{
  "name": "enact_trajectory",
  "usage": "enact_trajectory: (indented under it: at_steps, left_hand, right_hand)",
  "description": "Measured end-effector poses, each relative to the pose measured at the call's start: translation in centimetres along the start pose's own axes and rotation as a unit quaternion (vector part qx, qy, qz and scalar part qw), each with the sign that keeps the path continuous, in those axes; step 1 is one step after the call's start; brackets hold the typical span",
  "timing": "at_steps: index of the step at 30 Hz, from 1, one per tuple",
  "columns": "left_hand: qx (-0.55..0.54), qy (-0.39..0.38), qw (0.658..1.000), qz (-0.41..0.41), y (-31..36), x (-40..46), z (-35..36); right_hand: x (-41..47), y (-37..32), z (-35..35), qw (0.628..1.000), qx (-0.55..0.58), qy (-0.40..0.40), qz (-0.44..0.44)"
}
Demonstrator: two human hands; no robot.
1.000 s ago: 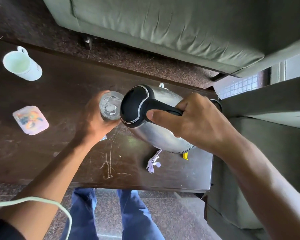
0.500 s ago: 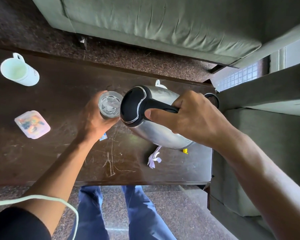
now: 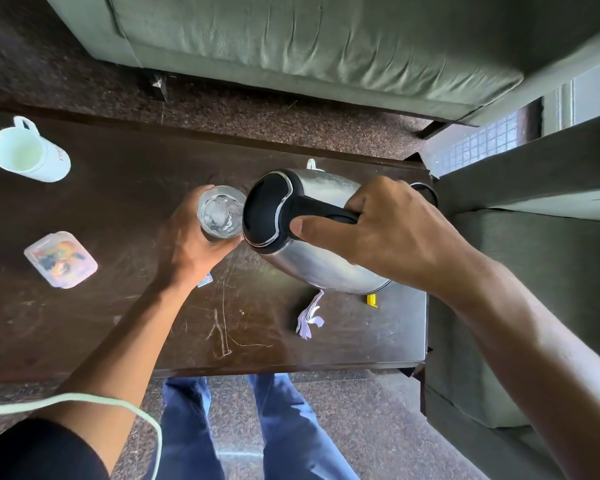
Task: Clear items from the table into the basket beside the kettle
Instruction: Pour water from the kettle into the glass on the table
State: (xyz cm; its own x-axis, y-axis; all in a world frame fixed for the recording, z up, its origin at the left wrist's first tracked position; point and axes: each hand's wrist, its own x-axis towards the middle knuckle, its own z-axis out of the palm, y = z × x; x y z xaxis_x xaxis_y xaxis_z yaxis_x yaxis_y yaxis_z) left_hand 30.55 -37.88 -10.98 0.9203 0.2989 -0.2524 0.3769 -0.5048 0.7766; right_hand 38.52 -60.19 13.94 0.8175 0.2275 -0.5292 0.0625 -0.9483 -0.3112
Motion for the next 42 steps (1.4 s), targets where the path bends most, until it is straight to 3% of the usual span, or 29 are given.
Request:
enact_trajectory:
  at_steps: [42]
  left_hand:
    - [-0.049,0.034,0.998,-0.009,-0.1,-0.9,1.5]
  right_hand:
    - [-0.7,0.5,0.9,1.000,0.001,0.008,0.019]
